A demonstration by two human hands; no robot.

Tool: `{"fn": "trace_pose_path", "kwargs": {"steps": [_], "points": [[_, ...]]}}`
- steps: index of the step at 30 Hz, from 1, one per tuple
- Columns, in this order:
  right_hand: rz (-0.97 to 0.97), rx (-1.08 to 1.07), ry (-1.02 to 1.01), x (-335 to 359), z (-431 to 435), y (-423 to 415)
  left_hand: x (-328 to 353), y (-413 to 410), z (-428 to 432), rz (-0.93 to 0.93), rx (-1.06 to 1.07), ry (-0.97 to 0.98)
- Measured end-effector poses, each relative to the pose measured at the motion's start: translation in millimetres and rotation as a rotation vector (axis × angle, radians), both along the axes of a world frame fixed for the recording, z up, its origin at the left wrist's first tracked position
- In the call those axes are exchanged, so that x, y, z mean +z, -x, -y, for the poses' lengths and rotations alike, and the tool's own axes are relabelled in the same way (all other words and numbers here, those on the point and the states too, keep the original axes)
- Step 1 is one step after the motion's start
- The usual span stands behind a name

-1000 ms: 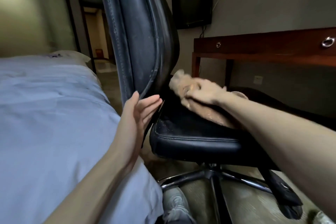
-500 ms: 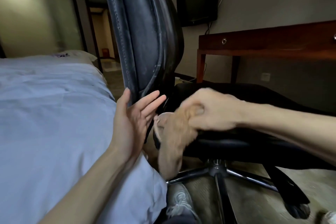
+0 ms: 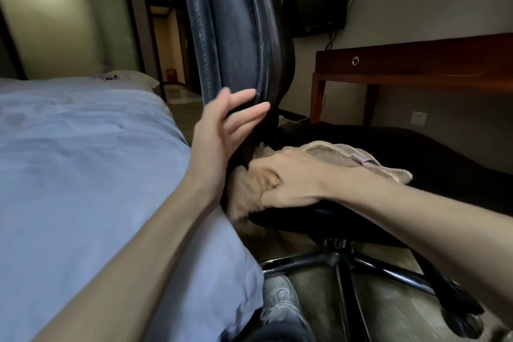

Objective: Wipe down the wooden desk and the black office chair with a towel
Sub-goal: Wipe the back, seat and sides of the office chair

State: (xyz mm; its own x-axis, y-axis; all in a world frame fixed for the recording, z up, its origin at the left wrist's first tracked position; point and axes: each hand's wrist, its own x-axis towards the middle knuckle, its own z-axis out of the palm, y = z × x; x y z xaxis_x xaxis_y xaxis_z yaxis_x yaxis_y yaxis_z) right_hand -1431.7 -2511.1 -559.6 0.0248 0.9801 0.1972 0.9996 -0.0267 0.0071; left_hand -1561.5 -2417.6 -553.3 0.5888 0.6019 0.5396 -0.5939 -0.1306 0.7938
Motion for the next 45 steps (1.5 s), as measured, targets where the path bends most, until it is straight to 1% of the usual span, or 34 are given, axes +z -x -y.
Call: {"fn": "trace_pose_path", "kwargs": {"steps": [2, 3, 6, 7, 9, 10, 11, 12, 14, 15, 17, 21, 22, 25, 27, 30, 31, 33, 35, 38, 40, 42, 43, 45], "points": [[0.102, 0.179, 0.024, -2, 18, 10, 6, 0, -2, 0.028, -0.072, 0.075], [0.136, 0.233, 0.032, 0, 27, 12, 6, 0, -2, 0.013, -0.073, 0.055], [0.278, 0.25, -0.056, 6, 40, 6, 2, -4, 3, -0.02, -0.055, -0.012], [0.376, 0.242, -0.056, 3, 39, 8, 2, -6, 5, -0.018, -0.056, 0.0], [0.605, 0.196, 0.09, -18, 32, 18, 4, -9, 6, -0.048, -0.066, 0.019], [0.681, 0.193, 0.154, -33, 30, 24, 5, -10, 6, -0.079, -0.069, 0.017], [0.73, 0.207, 0.196, -48, 31, 28, 4, -10, 5, -0.108, -0.076, 0.01], [0.794, 0.247, 0.194, -61, 34, 27, 4, -11, 4, -0.12, -0.085, 0.006], [0.915, 0.345, 0.166, -76, 48, 16, 2, -10, 3, -0.118, -0.085, 0.02], [0.946, 0.384, 0.129, -79, 56, 9, 2, -9, 2, -0.114, -0.086, 0.028], [0.93, 0.46, 0.031, -81, 76, -5, 2, -9, 3, -0.113, -0.08, 0.042], [0.693, 0.495, -0.048, -64, 108, -19, -1, -8, 7, -0.127, -0.081, 0.039], [0.669, 0.499, -0.082, -56, 109, -20, -3, -8, 7, -0.126, -0.076, 0.046], [0.719, 0.464, -0.212, -36, 89, -9, -8, -8, 8, -0.151, -0.077, 0.086], [0.723, 0.33, -0.19, -27, 66, 5, -11, -5, 8, -0.165, -0.083, 0.112], [0.683, 0.063, 0.02, -36, 45, 16, -15, 2, 7, -0.157, -0.063, 0.075], [0.665, 0.027, 0.029, -42, 45, 16, -15, 5, 7, -0.142, -0.058, 0.062], [0.636, 0.076, -0.016, -52, 53, 10, -13, 11, 7, -0.095, -0.036, 0.079], [0.665, 0.207, -0.046, -56, 68, -7, -9, 17, 6, 0.005, 0.075, 0.104], [0.831, 0.372, -0.077, -56, 94, -35, -1, 22, 1, 0.131, 0.439, 0.041], [0.841, 0.416, -0.095, -53, 105, -43, 2, 18, -1, 0.162, 0.592, 0.038], [0.782, 0.399, -0.137, -50, 111, -45, 4, 10, 0, 0.157, 0.653, 0.072], [0.722, 0.371, -0.178, -48, 113, -45, 6, 6, 0, 0.156, 0.654, 0.106], [0.538, 0.297, -0.307, -45, 118, -46, 9, -2, 2, 0.137, 0.631, 0.161]]}}
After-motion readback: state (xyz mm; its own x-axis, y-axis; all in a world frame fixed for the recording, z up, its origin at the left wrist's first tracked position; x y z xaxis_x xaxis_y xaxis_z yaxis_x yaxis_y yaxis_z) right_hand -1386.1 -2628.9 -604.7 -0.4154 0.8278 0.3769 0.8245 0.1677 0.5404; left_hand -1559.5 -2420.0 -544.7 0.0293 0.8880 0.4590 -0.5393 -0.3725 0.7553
